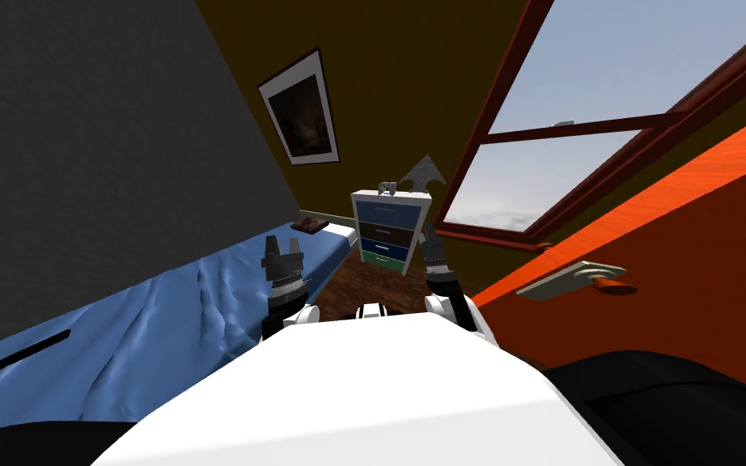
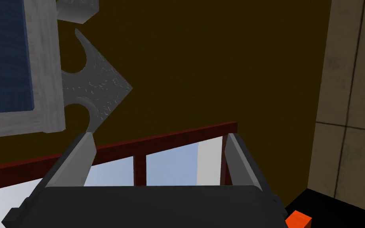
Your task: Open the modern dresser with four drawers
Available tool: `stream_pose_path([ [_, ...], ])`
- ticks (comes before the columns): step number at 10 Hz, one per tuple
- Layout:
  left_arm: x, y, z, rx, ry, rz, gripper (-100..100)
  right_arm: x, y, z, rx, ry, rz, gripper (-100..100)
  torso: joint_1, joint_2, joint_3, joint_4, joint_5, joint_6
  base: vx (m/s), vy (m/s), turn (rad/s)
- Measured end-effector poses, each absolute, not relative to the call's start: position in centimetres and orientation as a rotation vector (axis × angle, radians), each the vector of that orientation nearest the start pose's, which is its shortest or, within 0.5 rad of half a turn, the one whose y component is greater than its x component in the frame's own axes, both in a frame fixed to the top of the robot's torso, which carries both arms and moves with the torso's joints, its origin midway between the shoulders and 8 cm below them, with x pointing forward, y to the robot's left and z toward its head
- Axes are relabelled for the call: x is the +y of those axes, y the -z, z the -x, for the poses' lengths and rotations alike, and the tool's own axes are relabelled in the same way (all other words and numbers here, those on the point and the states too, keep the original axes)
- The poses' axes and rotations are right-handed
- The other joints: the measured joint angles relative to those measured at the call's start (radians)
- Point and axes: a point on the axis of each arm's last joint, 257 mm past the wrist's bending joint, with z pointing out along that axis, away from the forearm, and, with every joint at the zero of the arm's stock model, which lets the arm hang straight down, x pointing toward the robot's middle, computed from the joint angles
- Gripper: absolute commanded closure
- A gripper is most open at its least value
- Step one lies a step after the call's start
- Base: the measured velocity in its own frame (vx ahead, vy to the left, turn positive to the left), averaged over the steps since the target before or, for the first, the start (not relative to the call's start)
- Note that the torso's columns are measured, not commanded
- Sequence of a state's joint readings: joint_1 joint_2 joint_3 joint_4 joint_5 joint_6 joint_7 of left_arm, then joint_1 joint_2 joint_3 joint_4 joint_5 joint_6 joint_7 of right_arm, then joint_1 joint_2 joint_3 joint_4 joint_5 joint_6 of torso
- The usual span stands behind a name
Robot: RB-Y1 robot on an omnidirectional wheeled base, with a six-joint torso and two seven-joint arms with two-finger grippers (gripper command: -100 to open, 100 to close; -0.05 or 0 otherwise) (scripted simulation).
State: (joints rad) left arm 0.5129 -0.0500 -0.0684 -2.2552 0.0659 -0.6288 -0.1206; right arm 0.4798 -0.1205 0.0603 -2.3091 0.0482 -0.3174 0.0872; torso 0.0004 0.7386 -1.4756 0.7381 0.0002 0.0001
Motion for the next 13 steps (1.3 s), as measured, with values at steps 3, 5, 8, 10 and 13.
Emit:
stream_pose_path([
  [3, 27.1, -3.3, -32.6, 0.489, 1.303, 0.632, 0, -23.1, 3.8, -39.0, 1.005, -1.153, -0.609, -100, -0.001, -0.002, -0.001, 0.0, 0.0, 0.0, -0.031, 0.038, 0.188],
  [5, 27.1, -3.3, -32.6, 0.489, 1.304, 0.632, 0, -23.0, 6.8, -40.4, 1.108, -1.099, -0.601, -100, 0.0, -0.001, -0.001, 0.0, 0.0, -0.001, -0.023, 0.036, 0.266],
  [8, 27.1, -3.3, -32.6, 0.489, 1.303, 0.632, 0, -22.6, 10.3, -41.7, 1.218, -1.034, -0.597, -100, -0.001, 0.0, 0.0, 0.0, 0.0, 0.0, -0.021, 0.038, 0.171],
  [10, 27.1, -3.3, -32.6, 0.489, 1.303, 0.632, 0, -22.4, 13.7, -43.0, 1.329, -0.961, -0.575, -100, 0.0, 0.0, 0.0, 0.0, 0.0, 0.0, -0.024, 0.048, 0.274],
  [13, 27.1, -3.3, -32.6, 0.489, 1.303, 0.632, 0, -22.5, 18.7, -44.4, 1.483, -0.841, -0.535, -100, 0.0, -0.001, -0.001, 0.0, 0.0, 0.0, -0.018, 0.053, 0.281],
])
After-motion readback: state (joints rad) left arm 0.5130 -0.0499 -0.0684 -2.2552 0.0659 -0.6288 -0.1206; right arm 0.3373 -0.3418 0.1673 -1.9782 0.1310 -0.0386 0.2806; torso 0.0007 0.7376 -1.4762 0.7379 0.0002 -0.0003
